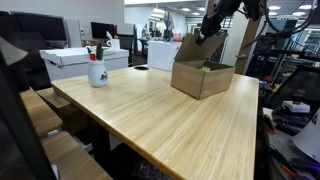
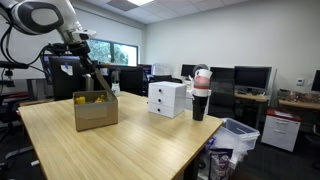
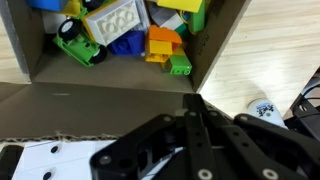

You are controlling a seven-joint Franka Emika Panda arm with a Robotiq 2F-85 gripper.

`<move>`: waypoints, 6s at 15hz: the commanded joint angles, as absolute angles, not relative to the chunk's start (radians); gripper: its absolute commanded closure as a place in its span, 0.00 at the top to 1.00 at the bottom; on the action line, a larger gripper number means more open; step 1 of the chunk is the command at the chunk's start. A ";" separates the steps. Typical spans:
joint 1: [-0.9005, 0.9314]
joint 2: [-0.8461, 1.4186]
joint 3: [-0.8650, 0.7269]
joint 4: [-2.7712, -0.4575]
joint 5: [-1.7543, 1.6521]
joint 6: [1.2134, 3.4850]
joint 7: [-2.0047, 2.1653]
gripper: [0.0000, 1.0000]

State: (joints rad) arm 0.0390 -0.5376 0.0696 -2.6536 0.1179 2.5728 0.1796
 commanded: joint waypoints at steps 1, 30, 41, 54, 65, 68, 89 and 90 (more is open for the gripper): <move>0.016 -0.467 0.093 -2.588 0.076 2.544 0.195 0.04; -0.001 -0.323 0.068 -2.405 0.018 2.497 0.175 0.04; 0.010 -0.189 0.036 -2.308 0.043 2.496 0.134 0.04; 0.014 -0.105 0.020 -2.296 0.091 2.494 0.108 0.04; 0.011 -0.048 0.012 -2.310 0.200 2.481 0.044 0.04; 0.009 -0.042 0.010 -2.312 0.217 2.480 0.031 0.04; 0.038 -0.111 0.021 -2.325 0.230 2.238 -0.065 0.12; 0.038 -0.114 0.021 -2.325 0.228 2.232 -0.066 0.29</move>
State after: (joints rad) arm 0.0337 -0.0882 0.0190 -2.3022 0.2393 2.2717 -0.0434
